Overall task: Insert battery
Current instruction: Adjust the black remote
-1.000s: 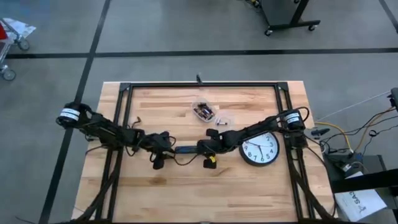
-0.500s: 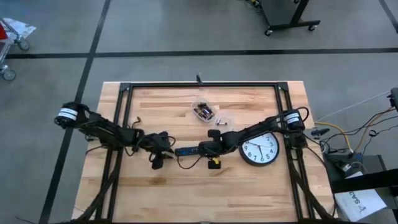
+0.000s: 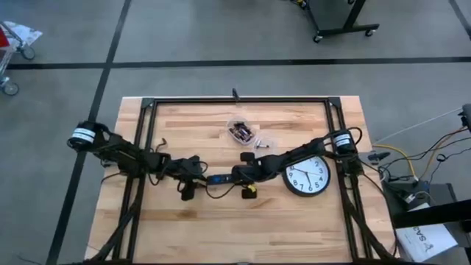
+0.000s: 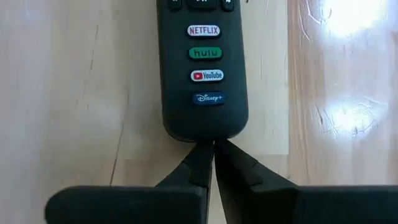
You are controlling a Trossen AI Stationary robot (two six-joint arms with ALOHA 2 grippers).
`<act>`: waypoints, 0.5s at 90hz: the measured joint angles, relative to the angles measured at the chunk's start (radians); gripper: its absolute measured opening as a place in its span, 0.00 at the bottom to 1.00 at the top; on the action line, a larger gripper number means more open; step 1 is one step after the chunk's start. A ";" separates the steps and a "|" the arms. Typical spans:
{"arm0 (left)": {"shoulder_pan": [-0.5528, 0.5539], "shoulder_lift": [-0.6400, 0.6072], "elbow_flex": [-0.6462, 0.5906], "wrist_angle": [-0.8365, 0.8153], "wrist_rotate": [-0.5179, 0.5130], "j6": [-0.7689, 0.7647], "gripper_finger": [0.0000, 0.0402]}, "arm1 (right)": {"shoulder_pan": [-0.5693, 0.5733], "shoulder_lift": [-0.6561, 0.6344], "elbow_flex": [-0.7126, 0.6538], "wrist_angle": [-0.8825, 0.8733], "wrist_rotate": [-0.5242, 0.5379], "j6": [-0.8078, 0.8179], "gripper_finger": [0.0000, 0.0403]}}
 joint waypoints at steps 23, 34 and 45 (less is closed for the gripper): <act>0.000 -0.016 0.005 -0.037 -0.005 0.003 0.28 | 0.001 -0.035 0.013 -0.109 0.000 0.029 0.01; 0.008 -0.059 0.006 -0.101 -0.007 0.003 0.29 | 0.002 -0.070 0.012 -0.183 0.000 0.023 0.01; 0.029 -0.162 0.006 -0.246 -0.013 -0.001 0.31 | 0.001 -0.124 0.009 -0.244 0.024 0.018 0.01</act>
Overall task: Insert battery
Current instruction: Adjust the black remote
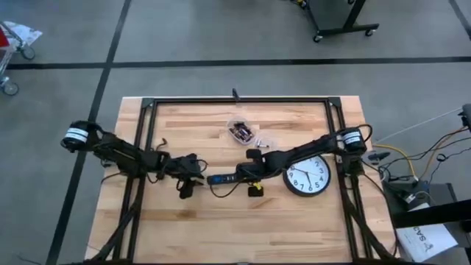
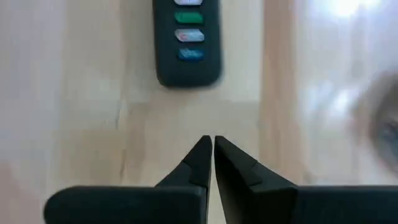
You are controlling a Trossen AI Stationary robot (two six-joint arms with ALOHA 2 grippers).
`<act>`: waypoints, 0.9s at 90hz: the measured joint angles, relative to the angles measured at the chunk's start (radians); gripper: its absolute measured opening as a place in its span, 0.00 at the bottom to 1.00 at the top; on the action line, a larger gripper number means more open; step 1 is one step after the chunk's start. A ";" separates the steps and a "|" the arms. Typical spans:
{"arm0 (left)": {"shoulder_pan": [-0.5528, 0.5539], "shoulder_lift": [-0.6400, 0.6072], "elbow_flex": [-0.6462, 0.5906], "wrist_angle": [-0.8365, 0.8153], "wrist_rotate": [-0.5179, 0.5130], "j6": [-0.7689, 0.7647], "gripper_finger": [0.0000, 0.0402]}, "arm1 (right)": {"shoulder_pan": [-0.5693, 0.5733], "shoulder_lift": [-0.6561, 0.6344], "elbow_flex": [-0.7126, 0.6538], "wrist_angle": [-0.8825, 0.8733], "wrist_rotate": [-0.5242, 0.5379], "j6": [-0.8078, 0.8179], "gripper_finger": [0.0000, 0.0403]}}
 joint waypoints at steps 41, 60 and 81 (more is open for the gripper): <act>-0.019 -0.131 -0.043 -0.035 -0.064 -0.115 0.29 | -0.005 -0.018 -0.019 0.282 -0.106 -0.106 0.06; -0.023 -0.150 -0.003 -0.085 -0.064 -0.105 0.28 | -0.018 -0.060 -0.030 0.260 -0.111 -0.101 0.14; -0.025 -0.440 0.015 -0.161 -0.055 -0.088 0.25 | -0.018 -0.125 -0.126 0.294 -0.112 -0.045 0.07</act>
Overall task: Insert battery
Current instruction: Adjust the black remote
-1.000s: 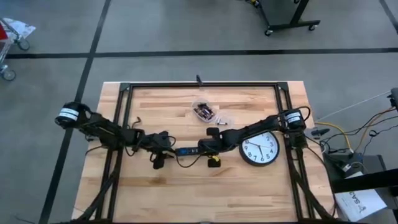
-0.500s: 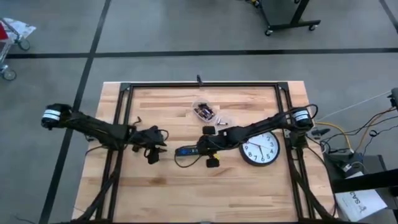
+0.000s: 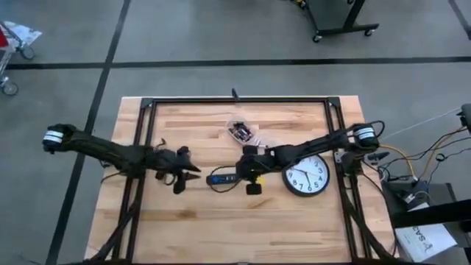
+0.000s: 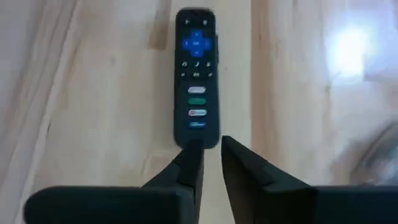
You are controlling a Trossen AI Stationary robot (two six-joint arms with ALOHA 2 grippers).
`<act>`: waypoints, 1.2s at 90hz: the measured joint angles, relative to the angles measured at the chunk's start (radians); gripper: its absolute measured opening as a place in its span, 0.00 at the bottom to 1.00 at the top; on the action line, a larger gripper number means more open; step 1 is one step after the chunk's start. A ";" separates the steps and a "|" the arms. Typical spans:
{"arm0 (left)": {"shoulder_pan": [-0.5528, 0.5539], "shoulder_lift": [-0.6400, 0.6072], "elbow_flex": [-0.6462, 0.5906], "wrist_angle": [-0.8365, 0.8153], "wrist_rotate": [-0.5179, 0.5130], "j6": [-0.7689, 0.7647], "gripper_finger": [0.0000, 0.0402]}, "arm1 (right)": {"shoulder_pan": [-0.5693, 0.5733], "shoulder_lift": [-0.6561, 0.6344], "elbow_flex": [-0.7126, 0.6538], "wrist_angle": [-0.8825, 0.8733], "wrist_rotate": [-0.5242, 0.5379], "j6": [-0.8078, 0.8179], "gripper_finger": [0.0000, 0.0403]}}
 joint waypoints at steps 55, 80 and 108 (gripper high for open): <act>-0.009 -0.235 0.003 0.021 0.118 -0.105 0.02 | 0.033 0.206 -0.068 0.368 0.048 0.102 0.00; -0.106 -0.093 0.001 0.127 0.045 -0.260 0.00 | 0.048 0.201 0.025 0.392 0.061 -0.004 0.00; -0.356 0.314 0.113 0.231 -0.328 -0.312 0.00 | 0.190 0.151 0.001 0.323 0.064 0.130 0.00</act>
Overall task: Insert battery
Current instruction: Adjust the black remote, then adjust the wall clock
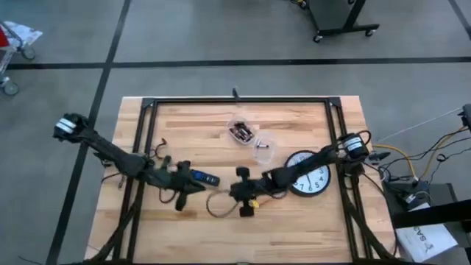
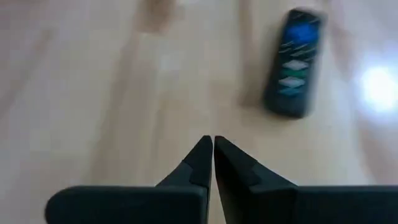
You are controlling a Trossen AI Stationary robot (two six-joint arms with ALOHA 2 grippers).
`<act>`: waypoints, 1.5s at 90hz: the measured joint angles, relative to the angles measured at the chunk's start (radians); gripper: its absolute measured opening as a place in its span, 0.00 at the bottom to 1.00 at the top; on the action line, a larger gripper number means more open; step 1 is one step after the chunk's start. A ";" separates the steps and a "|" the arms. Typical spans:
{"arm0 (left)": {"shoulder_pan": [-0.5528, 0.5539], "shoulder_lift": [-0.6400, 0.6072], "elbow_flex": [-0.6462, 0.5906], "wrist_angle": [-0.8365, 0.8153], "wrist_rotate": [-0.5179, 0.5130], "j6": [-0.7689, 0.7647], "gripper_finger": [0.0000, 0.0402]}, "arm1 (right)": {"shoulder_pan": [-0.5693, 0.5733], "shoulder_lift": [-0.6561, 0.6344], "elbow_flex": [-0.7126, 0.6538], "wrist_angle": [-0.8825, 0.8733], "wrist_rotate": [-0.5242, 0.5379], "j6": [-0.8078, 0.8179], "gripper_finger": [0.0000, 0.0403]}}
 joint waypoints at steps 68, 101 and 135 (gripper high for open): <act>0.099 0.255 0.226 -0.571 -0.162 -0.302 0.00 | 0.144 -0.006 0.003 -0.022 0.055 0.212 0.00; 0.104 0.161 0.205 -0.567 -0.290 -0.317 0.00 | 0.113 -0.003 0.002 -0.038 0.053 0.167 0.00; 0.112 0.421 0.276 -0.657 -0.104 -0.470 0.00 | 0.093 -0.003 0.008 -0.054 0.051 0.151 0.00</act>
